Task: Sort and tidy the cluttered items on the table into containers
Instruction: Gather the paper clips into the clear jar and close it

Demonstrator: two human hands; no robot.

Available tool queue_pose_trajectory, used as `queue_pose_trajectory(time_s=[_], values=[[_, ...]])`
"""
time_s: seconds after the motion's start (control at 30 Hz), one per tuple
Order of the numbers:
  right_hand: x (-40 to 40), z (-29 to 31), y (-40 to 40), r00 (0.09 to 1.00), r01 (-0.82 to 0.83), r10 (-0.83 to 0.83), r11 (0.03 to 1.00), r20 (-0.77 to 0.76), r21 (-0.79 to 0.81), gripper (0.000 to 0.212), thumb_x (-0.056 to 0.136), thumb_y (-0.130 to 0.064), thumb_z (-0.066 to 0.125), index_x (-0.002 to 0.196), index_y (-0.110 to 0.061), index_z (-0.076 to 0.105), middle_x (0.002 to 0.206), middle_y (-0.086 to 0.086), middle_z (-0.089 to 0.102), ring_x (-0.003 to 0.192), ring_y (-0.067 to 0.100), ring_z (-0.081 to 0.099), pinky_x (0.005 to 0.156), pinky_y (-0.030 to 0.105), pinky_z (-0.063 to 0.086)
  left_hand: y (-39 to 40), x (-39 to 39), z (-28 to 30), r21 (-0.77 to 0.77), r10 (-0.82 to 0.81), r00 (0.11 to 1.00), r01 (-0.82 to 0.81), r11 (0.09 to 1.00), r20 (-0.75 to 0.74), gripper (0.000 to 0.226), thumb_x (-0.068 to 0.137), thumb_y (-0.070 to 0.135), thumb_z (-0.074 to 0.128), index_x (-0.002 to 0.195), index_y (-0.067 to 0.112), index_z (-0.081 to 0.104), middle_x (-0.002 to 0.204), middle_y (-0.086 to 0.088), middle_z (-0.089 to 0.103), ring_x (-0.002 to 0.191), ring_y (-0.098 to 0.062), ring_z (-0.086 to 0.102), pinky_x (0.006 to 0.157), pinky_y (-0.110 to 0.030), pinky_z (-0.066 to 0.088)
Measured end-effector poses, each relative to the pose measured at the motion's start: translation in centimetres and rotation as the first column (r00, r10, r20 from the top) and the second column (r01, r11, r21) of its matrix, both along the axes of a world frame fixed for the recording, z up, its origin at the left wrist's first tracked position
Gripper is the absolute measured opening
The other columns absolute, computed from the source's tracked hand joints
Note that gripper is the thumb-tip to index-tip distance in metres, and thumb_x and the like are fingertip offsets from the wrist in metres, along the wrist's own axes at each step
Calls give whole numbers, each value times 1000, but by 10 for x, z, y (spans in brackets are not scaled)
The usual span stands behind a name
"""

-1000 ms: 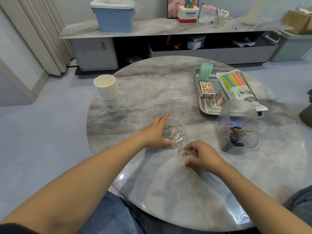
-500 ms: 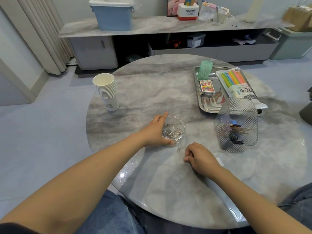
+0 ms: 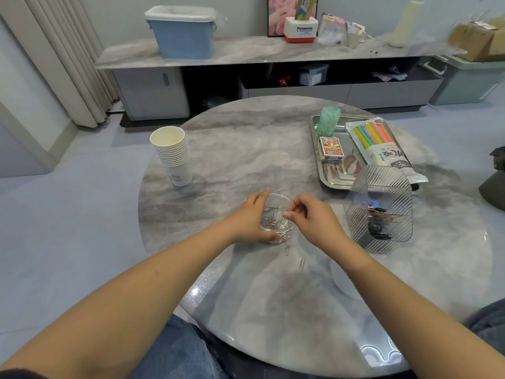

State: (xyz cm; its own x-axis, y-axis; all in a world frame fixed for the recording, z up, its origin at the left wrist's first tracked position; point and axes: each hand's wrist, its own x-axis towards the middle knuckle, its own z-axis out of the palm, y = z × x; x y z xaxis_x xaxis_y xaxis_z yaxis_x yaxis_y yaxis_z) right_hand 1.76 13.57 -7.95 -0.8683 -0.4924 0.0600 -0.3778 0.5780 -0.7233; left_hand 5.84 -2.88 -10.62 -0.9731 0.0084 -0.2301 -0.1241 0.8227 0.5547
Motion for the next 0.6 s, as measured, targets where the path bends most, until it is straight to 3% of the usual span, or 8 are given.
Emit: queue_pose_trajectory(time_s=[0.17, 0.3, 0.37, 0.47, 0.6], values=[[-6, -4, -4, 995, -6, 6, 1000, -102, 7, 6, 78, -13, 73, 83, -12, 72, 81, 2, 63, 71, 11, 53, 64, 6, 36, -1, 0, 1, 11, -1, 1000, 1, 1000, -2, 116, 73, 40, 77, 151, 21, -6, 157, 0, 5, 142, -21, 22, 110, -31, 29], [2, -8, 16, 985, 20, -13, 999, -172, 40, 5, 82, -13, 69, 84, -13, 73, 78, -3, 62, 68, 7, 51, 63, 8, 35, -1, -1, 0, 5, -8, 1000, 8, 1000, -7, 116, 72, 41, 77, 151, 21, -6, 157, -1, 6, 142, -21, 21, 110, -30, 27], [3, -13, 30, 995, -39, 52, 987, -83, 155, 4, 81, -13, 69, 83, -14, 72, 74, -10, 58, 64, 1, 49, 62, 9, 35, -1, -1, 0, 4, -8, 1000, 8, 1000, -9, 116, 72, 41, 78, 151, 21, -5, 157, -1, 7, 142, -22, 21, 110, -30, 27], [4, -29, 41, 963, -270, 234, 867, 136, 418, 13, 76, -13, 71, 81, -24, 67, 80, -10, 51, 65, 1, 48, 64, 14, 36, -3, -1, -1, 5, -5, 1000, 5, 1000, -6, 116, 72, 40, 78, 151, 20, -5, 156, -2, 7, 142, -22, 20, 111, -29, 25], [6, -43, 43, 946, -321, 269, 842, 178, 434, 36, 73, -10, 74, 63, -33, 49, 81, -10, 41, 69, 7, 45, 64, 13, 36, -1, -1, 0, 2, -12, 1000, 12, 1000, -1, 115, 73, 41, 77, 151, 20, -6, 156, -1, 6, 142, -21, 20, 110, -29, 25]])
